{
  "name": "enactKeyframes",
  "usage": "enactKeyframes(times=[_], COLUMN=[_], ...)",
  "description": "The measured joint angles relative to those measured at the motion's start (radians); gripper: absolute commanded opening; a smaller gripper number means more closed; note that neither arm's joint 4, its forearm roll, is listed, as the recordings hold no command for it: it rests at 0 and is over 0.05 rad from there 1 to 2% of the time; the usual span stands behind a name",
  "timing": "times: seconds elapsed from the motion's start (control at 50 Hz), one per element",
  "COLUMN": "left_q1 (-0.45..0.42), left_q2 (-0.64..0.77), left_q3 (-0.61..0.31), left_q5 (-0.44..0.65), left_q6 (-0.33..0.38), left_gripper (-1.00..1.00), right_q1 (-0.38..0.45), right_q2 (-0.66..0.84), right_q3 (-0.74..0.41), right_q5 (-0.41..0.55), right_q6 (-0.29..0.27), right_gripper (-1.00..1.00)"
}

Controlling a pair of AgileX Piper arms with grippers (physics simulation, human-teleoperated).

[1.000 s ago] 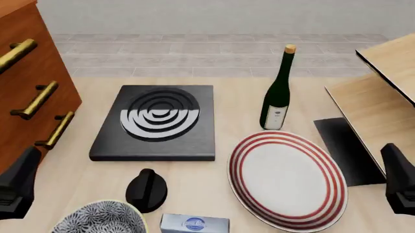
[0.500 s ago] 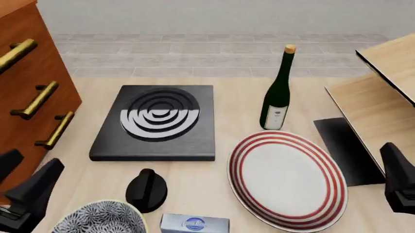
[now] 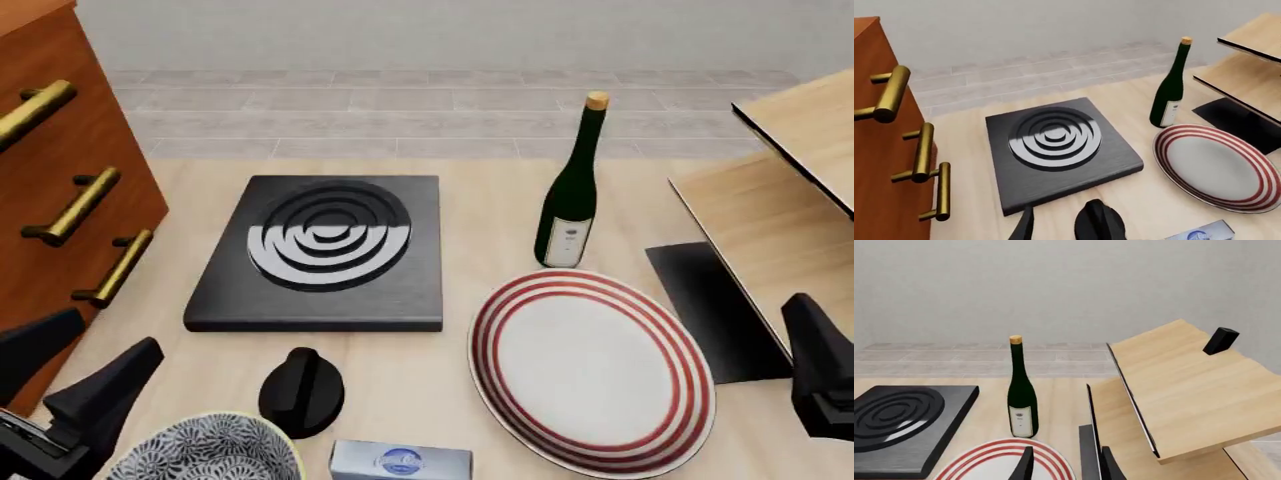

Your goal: Put the bowl on the stove.

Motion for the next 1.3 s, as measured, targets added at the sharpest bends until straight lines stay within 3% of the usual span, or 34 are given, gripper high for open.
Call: enactKeyframes(times=[0.2,0.56,1.3], left_q1=[-0.023,-0.125,-0.211], left_q2=[0.031,-0.035,0.113], left_q3=[-0.02,-0.064,-0.042], left_q5=[0.012,0.173,0.109], left_q6=[0.024,0.048,0.077], left_gripper=[1.0,1.0,1.0], right_q1=[0.0,0.0,0.0], right_q2=[0.0,0.0,0.0], right_q3=[0.0,0.0,0.0], right_q5=[0.0,0.0,0.0], right_q6=[0.0,0.0,0.0], right_gripper=[1.0,1.0,1.0])
